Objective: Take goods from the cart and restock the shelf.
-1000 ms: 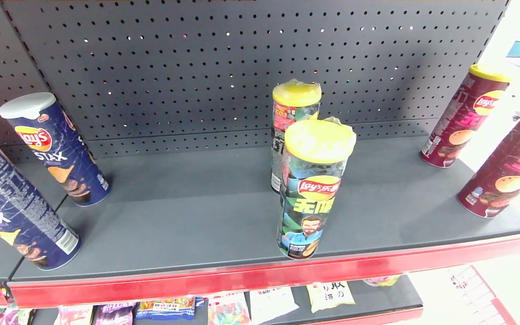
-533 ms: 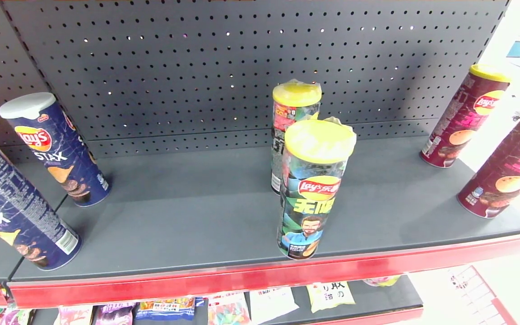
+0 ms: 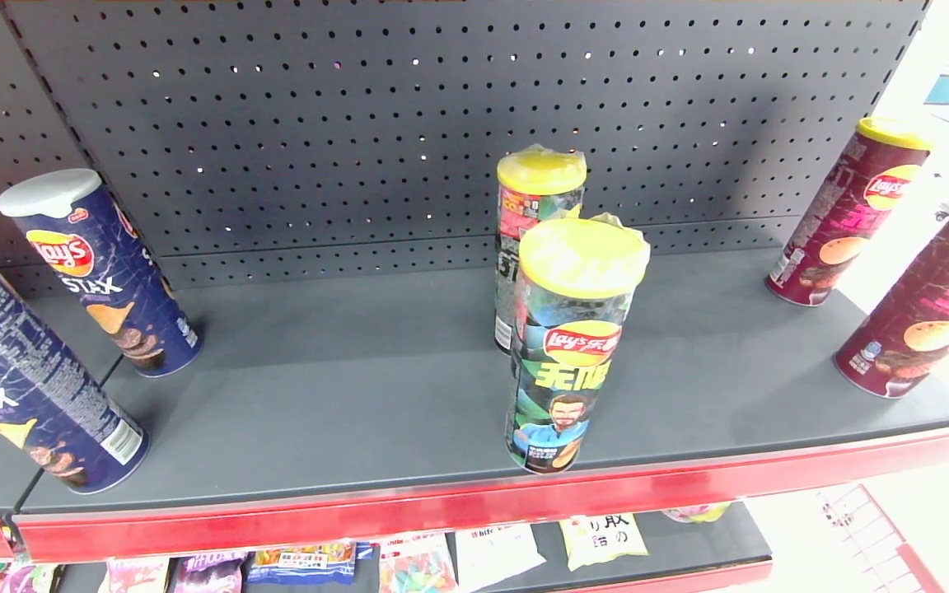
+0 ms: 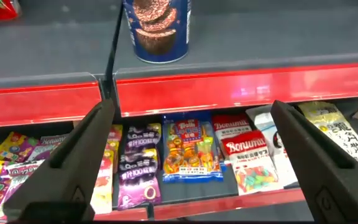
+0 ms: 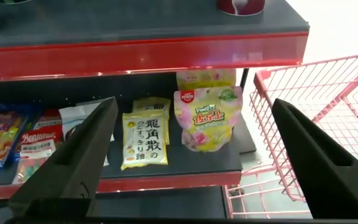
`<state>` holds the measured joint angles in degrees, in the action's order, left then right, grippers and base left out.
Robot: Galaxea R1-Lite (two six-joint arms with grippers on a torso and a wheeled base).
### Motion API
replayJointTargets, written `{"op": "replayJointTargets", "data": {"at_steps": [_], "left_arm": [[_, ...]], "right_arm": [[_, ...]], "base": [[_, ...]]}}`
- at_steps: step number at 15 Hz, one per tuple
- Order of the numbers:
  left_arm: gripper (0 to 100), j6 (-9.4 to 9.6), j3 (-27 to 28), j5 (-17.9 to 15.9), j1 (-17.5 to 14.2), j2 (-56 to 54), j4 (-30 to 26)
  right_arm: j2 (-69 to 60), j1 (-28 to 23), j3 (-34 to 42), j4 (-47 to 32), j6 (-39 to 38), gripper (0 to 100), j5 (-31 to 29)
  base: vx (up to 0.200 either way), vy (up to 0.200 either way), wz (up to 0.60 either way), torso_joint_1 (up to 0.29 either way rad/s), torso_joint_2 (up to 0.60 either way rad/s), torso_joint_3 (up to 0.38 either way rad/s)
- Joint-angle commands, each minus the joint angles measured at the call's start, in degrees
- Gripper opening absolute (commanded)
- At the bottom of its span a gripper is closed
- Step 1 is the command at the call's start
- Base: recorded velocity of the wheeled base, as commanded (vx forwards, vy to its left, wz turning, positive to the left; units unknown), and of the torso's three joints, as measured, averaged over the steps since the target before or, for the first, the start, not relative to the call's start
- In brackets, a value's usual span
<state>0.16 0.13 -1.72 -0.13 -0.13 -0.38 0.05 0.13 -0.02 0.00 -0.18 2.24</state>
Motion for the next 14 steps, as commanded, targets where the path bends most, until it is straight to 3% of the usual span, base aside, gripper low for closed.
{"op": "replayJointTargets", "data": {"at_steps": [1,4,10,14], "left_arm": [[100,0.02,0.0,0.0,0.0,0.1,0.0],[100,0.02,0.0,0.0,0.0,0.1,0.0],[100,0.19,0.0,0.0,0.0,0.1,0.0],[100,0.02,0.0,0.0,0.0,0.1,0.0]], "right_arm": [[0.0,0.0,0.0,0.0,-0.1,100,0.0],[0.0,0.0,-0.1,0.0,-0.1,100,0.0],[0.0,0.0,-0.1,0.0,-0.1,100,0.0],[0.0,0.0,0.0,0.0,-0.1,100,0.0]], "base": [[0.000,0.000,0.00,0.000,0.00,0.000],[0.000,0.000,0.00,0.000,0.00,0.000],[-0.200,0.000,0.00,0.005,0.00,0.002],[0.000,0.000,0.00,0.000,0.00,0.000]]}}
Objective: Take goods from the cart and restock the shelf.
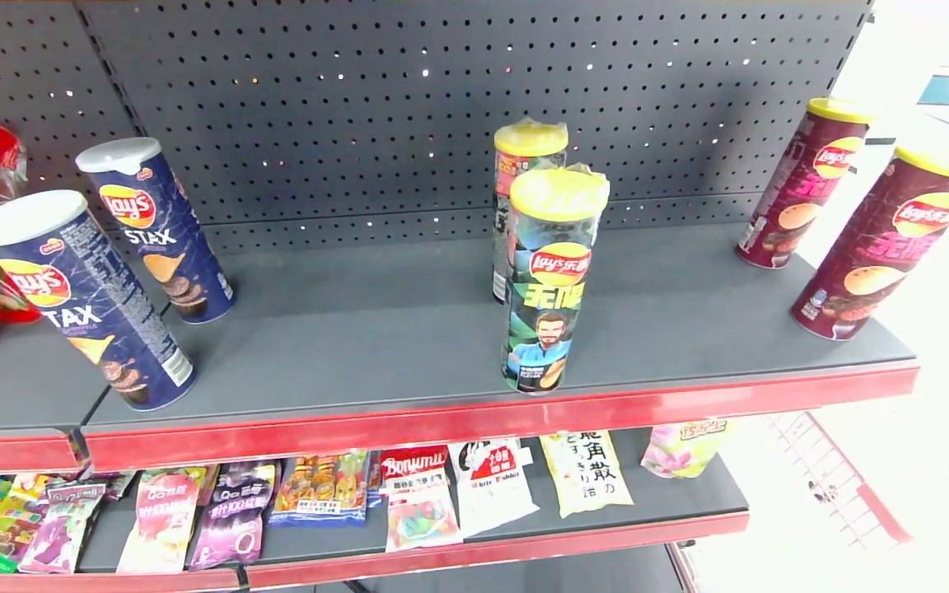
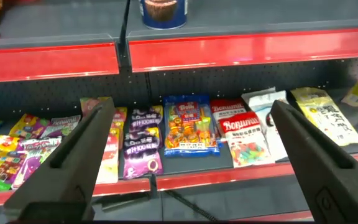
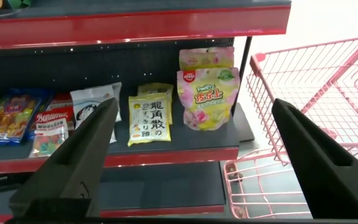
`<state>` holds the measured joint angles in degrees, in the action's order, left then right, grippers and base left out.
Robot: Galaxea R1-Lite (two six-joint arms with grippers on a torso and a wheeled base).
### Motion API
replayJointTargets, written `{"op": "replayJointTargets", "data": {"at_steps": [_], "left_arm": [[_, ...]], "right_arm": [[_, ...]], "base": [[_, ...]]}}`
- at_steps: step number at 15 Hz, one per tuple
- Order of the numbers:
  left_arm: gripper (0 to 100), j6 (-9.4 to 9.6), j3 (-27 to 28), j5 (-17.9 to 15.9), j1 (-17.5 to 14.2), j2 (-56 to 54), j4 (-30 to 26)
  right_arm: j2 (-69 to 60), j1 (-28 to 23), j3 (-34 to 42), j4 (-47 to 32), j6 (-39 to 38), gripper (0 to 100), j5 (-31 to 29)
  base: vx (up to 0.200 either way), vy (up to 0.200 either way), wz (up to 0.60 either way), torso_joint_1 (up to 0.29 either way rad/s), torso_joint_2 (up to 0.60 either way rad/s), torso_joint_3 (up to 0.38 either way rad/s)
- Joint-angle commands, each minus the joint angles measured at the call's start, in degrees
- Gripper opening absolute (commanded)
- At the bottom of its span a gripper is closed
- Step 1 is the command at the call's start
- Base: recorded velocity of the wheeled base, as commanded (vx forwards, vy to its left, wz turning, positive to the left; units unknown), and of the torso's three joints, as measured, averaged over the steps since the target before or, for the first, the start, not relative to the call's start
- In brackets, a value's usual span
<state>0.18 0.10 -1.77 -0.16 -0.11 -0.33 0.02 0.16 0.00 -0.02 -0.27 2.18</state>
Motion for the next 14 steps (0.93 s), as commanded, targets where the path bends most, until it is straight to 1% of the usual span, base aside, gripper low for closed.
{"op": "replayJointTargets", "data": {"at_steps": [1,14], "left_arm": [[100,-0.01,0.0,0.0,0.0,0.1,0.0],[100,-0.01,0.0,0.0,0.0,0.1,0.0]], "right_arm": [[0.1,0.0,0.0,0.0,0.0,100,0.0],[0.1,0.0,0.0,0.0,-0.1,100,0.0]], "base": [[0.000,0.000,0.00,0.000,0.00,0.000],[0.000,0.000,0.00,0.000,0.00,0.000]]}}
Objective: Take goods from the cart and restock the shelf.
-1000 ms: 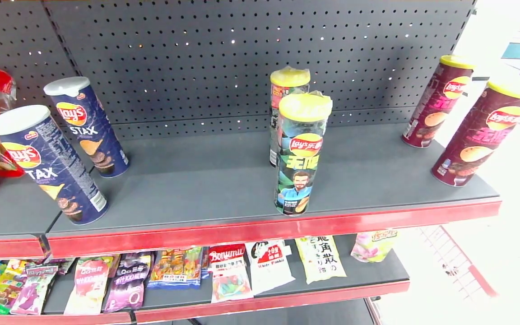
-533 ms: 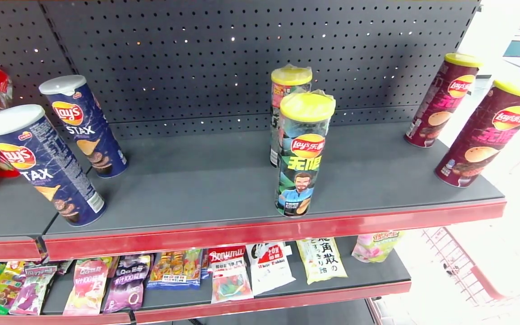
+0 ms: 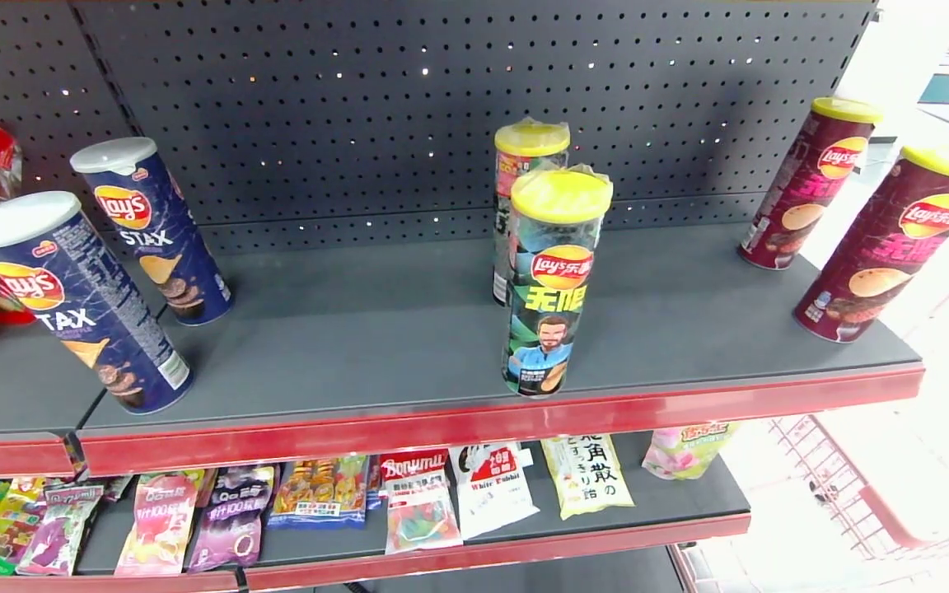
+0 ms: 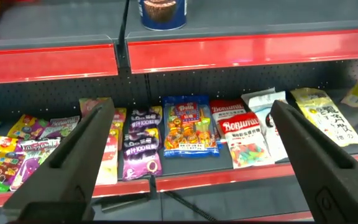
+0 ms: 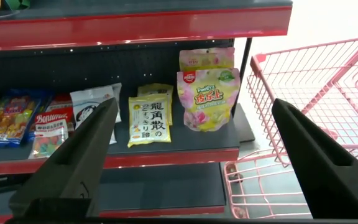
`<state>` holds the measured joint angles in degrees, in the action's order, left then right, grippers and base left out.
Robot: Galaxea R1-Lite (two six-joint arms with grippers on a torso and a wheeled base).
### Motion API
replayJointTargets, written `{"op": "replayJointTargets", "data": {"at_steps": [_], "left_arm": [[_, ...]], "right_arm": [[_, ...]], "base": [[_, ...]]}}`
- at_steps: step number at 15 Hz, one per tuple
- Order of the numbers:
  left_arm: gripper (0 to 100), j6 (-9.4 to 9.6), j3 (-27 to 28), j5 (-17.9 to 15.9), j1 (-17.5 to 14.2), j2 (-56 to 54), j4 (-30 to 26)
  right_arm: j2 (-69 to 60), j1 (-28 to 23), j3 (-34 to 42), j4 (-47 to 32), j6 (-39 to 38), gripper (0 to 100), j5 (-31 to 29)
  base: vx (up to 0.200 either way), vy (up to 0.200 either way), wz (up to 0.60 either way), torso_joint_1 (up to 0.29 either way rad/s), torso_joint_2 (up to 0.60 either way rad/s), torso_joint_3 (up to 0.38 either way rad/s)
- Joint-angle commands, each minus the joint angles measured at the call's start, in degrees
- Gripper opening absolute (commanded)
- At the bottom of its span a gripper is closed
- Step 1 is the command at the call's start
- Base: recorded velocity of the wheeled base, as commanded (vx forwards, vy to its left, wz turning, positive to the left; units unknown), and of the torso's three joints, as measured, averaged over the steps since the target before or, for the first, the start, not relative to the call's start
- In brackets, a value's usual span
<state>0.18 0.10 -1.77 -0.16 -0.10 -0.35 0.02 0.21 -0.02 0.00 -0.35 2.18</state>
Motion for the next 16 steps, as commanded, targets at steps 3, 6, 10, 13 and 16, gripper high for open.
{"op": "replayJointTargets", "data": {"at_steps": [3,6,10,13,16], "left_arm": [[100,-0.01,0.0,0.0,0.0,0.1,0.0],[100,-0.01,0.0,0.0,0.0,0.1,0.0],[100,-0.01,0.0,0.0,0.0,0.1,0.0],[100,0.08,0.0,0.0,0.0,0.1,0.0],[100,0.08,0.0,0.0,0.0,0.1,0.0]], "right_arm": [[0.1,0.0,0.0,0.0,0.0,100,0.0],[0.1,0.0,0.0,0.0,0.0,100,0.0],[0.1,0.0,-0.1,0.0,0.0,100,0.0],[0.1,0.0,0.0,0.0,0.0,100,0.0],[0.1,0.0,0.0,0.0,0.0,100,0.0]], "base": [[0.000,0.000,0.20,0.002,0.00,-0.001],[0.000,0.000,0.00,0.000,0.00,0.000],[0.000,0.000,0.00,0.000,0.00,0.000],[0.000,0.000,0.00,0.000,0.00,0.000],[0.000,-0.200,0.00,-0.002,0.00,0.007]]}}
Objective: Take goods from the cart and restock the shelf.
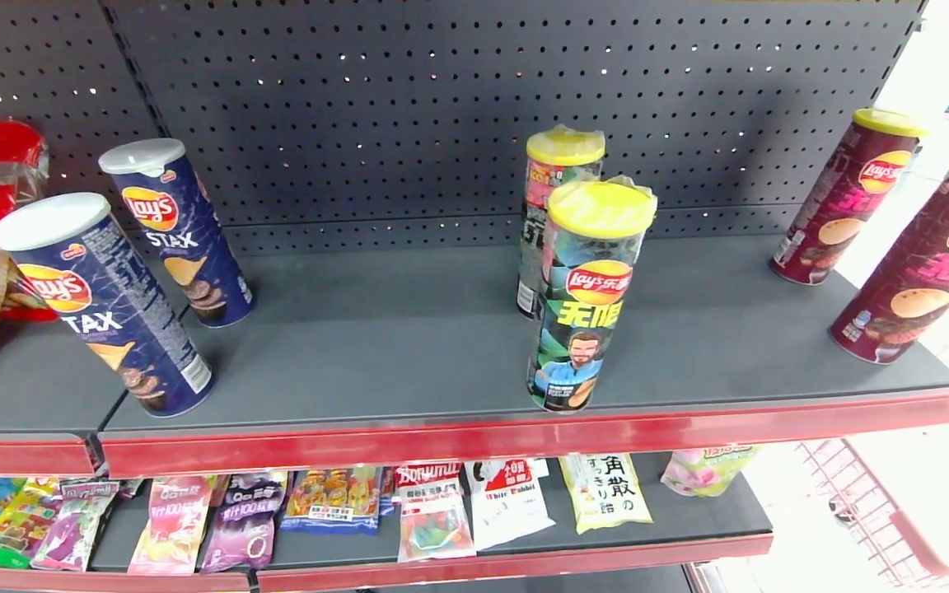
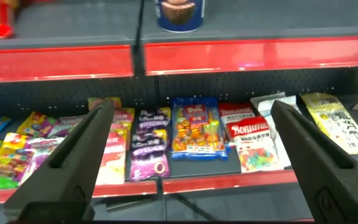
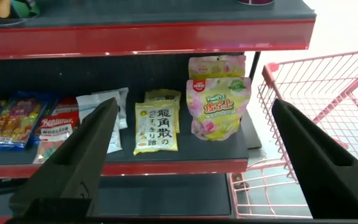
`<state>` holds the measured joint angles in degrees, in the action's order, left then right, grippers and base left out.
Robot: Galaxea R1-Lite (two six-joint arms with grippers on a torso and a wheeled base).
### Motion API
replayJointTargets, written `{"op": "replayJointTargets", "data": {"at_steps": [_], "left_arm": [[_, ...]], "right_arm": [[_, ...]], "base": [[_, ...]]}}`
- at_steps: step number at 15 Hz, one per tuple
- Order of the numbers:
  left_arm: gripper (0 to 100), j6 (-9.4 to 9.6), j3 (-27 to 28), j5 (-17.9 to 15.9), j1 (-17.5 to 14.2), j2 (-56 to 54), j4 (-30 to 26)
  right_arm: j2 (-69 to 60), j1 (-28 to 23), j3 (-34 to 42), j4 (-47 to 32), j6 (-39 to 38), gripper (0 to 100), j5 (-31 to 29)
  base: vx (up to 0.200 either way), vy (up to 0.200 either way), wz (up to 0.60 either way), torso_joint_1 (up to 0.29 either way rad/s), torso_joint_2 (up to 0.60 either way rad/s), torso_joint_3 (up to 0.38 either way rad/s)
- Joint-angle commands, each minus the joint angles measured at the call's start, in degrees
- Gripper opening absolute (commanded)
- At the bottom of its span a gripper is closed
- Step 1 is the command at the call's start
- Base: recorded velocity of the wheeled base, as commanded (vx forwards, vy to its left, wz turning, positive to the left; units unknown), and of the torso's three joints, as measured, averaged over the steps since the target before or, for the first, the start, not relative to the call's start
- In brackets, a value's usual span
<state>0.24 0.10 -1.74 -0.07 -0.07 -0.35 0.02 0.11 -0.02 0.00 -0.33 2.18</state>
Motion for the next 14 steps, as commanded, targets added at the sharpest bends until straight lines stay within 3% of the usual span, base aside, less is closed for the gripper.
{"op": "replayJointTargets", "data": {"at_steps": [1,2,14], "left_arm": [[100,0.02,0.0,0.0,-0.1,0.1,0.0],[100,-0.07,0.0,0.0,-0.1,0.1,0.0],[100,-0.16,0.0,0.0,-0.1,0.1,0.0]], "right_arm": [[0.1,0.1,0.0,0.0,0.0,100,0.0],[0.0,0.1,-0.1,0.0,0.0,100,0.0],[0.0,0.1,-0.1,0.0,0.0,100,0.0]], "base": [[0.000,-0.200,0.00,-0.002,0.00,0.007],[0.000,-0.200,0.00,0.027,0.02,-0.002],[0.000,0.000,0.00,0.000,0.00,0.000]]}}
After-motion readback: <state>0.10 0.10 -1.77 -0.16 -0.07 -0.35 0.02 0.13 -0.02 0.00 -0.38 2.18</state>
